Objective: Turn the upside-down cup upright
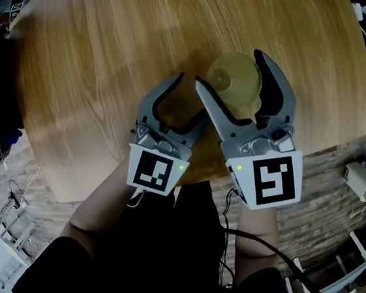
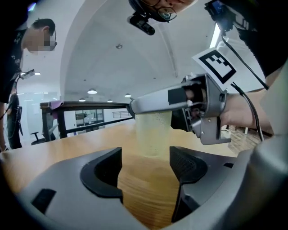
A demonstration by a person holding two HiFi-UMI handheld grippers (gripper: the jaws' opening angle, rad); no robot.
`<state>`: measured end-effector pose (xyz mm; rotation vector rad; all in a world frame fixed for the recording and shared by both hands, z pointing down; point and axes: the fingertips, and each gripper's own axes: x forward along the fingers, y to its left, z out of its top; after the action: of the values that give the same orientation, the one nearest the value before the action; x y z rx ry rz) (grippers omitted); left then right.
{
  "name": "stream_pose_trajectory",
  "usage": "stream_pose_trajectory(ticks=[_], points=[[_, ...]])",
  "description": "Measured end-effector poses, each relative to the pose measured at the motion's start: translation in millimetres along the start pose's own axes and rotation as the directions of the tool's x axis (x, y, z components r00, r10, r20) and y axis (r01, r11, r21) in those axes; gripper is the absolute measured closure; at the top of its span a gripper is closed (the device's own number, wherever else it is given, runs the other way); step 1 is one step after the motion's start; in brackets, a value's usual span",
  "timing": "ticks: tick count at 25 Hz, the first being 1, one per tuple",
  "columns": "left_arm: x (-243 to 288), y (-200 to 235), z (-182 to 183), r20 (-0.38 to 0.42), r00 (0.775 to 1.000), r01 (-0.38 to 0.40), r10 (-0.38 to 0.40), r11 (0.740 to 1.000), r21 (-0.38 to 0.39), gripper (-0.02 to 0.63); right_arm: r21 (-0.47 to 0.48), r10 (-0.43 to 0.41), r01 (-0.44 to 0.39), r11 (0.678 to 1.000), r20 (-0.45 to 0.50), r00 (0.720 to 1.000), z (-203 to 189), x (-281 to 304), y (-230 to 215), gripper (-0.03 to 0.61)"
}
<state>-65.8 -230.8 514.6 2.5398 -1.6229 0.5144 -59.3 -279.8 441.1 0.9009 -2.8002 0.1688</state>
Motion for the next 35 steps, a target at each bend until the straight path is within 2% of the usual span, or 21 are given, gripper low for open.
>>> stream_pose_trajectory(ticks=[2, 6, 10, 14, 16, 20, 24, 28, 33, 35], points=[[5, -11, 6, 0.030, 0.999, 0.034, -0.035, 0.999, 0.024, 0.259, 0.041, 0.041, -0.042, 0.998, 0.029, 0.999, 13, -9, 4, 0.238], [14, -25, 22, 0.101, 0.992, 0.072, -0.077, 0.996, 0.056, 0.225, 0.070, 0.093, -0.095, 0.993, 0.023, 0.995, 24, -25, 13, 0.238], [28, -35, 32, 0.134, 0.987, 0.083, -0.091, 0.995, 0.063, 0.225, 0.110, 0.133, -0.133, 0.985, 0.005, 0.991, 19, -36, 15, 0.238], [31, -45, 34, 0.144, 0.982, 0.112, -0.125, 0.989, 0.099, 0.229, 0.151, 0.132, -0.132, 0.980, 0.015, 0.991, 15, -44, 15, 0.238], [28, -48, 34, 0.146, 0.979, 0.125, -0.140, 0.986, 0.108, 0.296, 0.186, 0.127, -0.131, 0.974, 0.033, 0.991, 15, -46, 12, 0.238], [26, -53, 35, 0.139, 0.978, 0.144, -0.157, 0.985, 0.096, 0.299, 0.237, 0.119, -0.131, 0.963, 0.062, 0.991, 16, -51, 7, 0.238], [26, -52, 40, 0.137, 0.978, 0.148, -0.160, 0.984, 0.096, 0.299, 0.235, 0.059, -0.084, 0.968, 0.110, 0.992, 23, -55, -1, 0.238], [22, -48, 41, 0.130, 0.981, 0.127, -0.142, 0.985, 0.116, 0.301, 0.175, -0.042, 0.020, 0.984, 0.123, 0.992, 30, -61, -18, 0.239], [9, -47, 39, 0.129, 0.983, 0.116, -0.130, 0.987, 0.116, 0.310, 0.218, -0.145, 0.121, 0.968, 0.101, 0.984, 19, -62, -45, 0.239], [4, -50, 38, 0.134, 0.982, 0.117, -0.133, 0.986, 0.121, 0.314, 0.257, -0.165, 0.135, 0.957, 0.099, 0.981, 11, -63, -53, 0.239]])
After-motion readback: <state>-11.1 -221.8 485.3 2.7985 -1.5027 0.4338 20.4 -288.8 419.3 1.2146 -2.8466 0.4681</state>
